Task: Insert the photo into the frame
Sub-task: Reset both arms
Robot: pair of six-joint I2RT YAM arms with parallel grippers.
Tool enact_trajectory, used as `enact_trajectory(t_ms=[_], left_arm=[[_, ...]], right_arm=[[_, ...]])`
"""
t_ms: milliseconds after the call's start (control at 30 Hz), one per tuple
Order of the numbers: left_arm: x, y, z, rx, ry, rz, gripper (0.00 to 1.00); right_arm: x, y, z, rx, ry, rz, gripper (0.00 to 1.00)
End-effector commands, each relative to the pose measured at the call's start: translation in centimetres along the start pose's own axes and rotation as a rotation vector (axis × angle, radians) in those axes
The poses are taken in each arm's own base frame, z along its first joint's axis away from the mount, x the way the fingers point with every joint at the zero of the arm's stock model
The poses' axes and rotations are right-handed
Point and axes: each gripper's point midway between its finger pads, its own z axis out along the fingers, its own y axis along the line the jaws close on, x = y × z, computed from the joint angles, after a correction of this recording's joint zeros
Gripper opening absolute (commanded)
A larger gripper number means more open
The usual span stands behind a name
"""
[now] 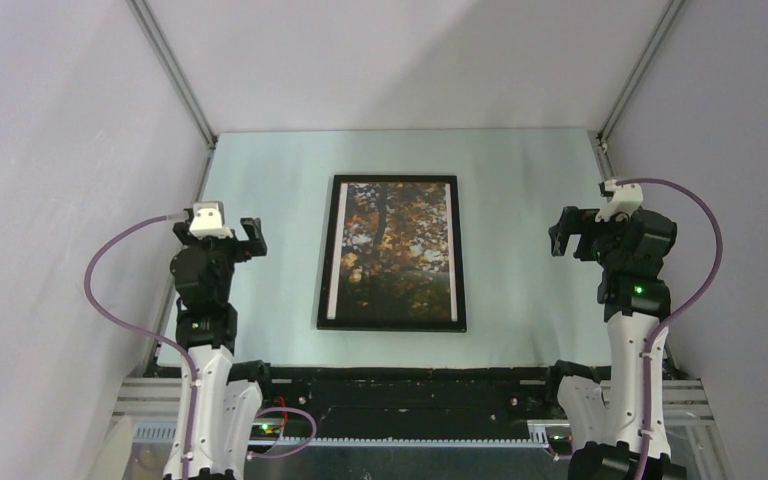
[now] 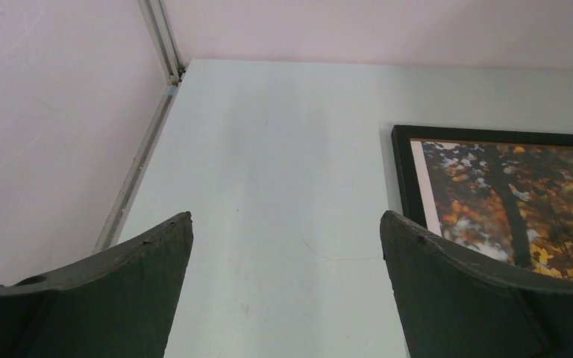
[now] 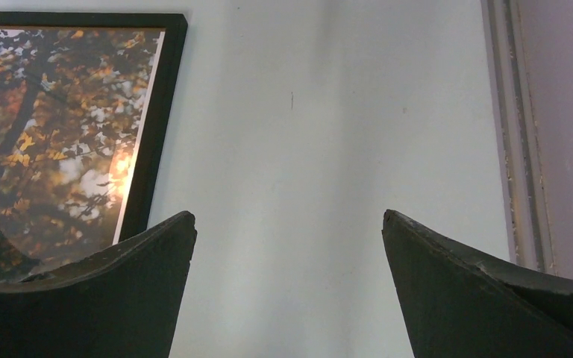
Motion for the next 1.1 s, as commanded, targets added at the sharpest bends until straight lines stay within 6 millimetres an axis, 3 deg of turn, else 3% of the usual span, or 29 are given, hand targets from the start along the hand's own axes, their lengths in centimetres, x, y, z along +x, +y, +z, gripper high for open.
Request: enact_trajectory(t_ms=[0,1067], left_arm=[[-1.27,1.30,-0.16,-0.064,-0.056,0.033,1.00],[-1.23,2.06,-0.35,-0.107,-0.059,0.037,1.00]], right_arm=[[-1.37,-0.01,-0.38,0.000,-0.054,-0.051,0.99],[-1.40,0.69,-0.79,-0.038,-0.067,-0.076,0.99]])
